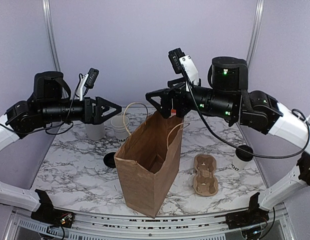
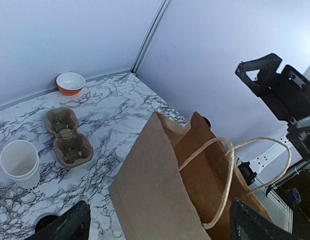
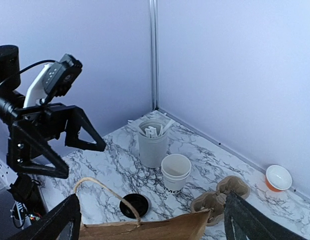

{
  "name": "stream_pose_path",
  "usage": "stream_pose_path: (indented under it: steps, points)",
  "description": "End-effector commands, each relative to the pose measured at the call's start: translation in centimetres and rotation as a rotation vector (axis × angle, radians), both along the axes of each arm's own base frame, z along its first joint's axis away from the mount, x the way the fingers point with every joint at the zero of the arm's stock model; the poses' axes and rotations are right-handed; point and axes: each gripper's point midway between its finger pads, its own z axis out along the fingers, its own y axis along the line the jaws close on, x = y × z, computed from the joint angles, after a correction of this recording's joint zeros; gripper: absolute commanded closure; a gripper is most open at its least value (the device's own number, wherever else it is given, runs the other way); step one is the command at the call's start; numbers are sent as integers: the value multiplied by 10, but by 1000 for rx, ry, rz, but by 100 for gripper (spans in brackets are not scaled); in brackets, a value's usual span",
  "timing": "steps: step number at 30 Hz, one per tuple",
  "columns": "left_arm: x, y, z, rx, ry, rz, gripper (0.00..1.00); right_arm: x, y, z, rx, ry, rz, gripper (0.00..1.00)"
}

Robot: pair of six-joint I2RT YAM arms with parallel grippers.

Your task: Pack the takeout coffee

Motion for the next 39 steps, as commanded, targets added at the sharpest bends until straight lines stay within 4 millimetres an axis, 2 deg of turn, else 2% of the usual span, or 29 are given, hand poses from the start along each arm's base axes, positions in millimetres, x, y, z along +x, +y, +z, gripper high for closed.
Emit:
stream_pose_path:
  steps: [1, 4, 9, 14, 17, 21, 25, 28, 32, 37, 39]
  points:
    - [-14, -13, 15, -10, -4, -125, 6, 19, -24, 40, 127, -69, -106, 4]
    - [-13, -21, 20, -7, 5, -152, 13, 30, -36, 40, 124, -73, -155, 3]
    - [-9, -38, 23, 31, 12, -180, 24, 61, -71, 22, 142, 25, -238, 4]
    - [0, -51, 17, 90, 25, -162, 40, 85, -109, -15, 141, 158, -302, 7]
    - [4, -57, 11, 142, 34, -147, 48, 88, -128, -45, 104, 227, -345, 10]
    - [5, -61, 7, 175, 50, -142, 59, 83, -145, -87, 52, 327, -370, 12]
    - [2, -67, 13, 171, 47, -158, 66, 70, -149, -140, -39, 449, -360, 16]
    - [0, -74, 15, 171, 45, -175, 78, 57, -148, -178, -84, 549, -339, 20]
    - [1, -81, 13, 177, 50, -173, 86, 44, -148, -210, -121, 637, -315, 25]
    - [9, -79, 10, 189, 47, -102, 99, 31, -144, -244, -161, 734, -276, 38]
    - [9, -79, 8, 190, 44, -81, 100, 26, -141, -258, -177, 775, -255, 47]
